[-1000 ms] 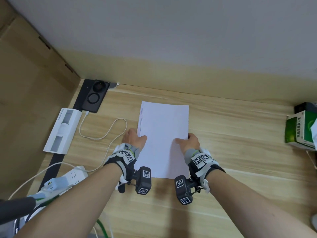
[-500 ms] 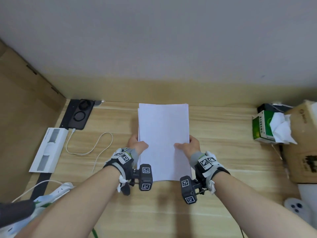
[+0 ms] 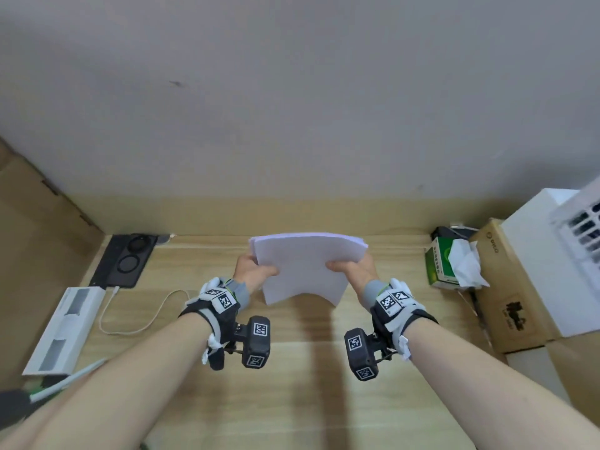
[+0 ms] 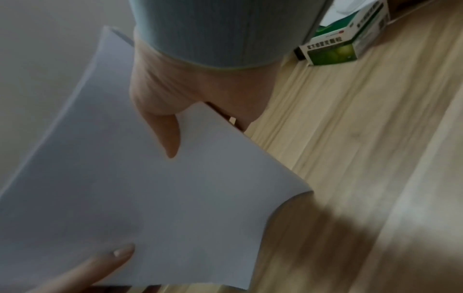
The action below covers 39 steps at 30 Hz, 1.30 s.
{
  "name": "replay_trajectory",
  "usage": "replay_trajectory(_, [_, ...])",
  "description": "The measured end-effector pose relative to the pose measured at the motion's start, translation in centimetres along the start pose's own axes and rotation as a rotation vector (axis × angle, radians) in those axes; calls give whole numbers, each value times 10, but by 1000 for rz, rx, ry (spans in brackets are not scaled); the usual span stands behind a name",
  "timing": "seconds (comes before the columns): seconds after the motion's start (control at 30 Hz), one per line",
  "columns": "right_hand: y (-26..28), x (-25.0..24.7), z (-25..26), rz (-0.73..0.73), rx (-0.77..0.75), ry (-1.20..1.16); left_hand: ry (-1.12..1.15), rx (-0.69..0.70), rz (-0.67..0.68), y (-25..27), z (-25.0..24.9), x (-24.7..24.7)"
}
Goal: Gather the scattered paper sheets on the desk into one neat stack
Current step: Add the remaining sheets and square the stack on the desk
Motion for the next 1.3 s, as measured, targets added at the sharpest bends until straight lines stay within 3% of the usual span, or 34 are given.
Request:
replay_trajectory(0.13, [-1,2,-4,-15,12,-30,16,27,-32,-2,4,8])
replay_trajectory(0.37, [-18,0,6,-44,34,-74,50,-50,-64,-21,-8,12])
replay_trajectory(0.67, [-49,-4,-25,-31,116,-8,1,-121,-33,-45,32,21])
replay_trajectory(0.8, [-67,-2,-29,-31,172,12,-49,-122,70,-63,28,23])
replay_trajectory(0.93, [-84,4,-50,-31,278,91,-83,-261,156,-80,42,32])
replay_trajectory(1.13, [-123,12,-96,-68,352,223,-225,-416,160,-115,80,44])
replay_trajectory(1.3, [-146,16,-115,-115,396,280,-335,-431,115,-129,98,42])
Point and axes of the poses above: each hand's wrist, its own y-axis away from the middle knuckle, its own x-axis out of the palm, z = x × y, the point moved 3 cm from there along -y, towards the middle knuckle
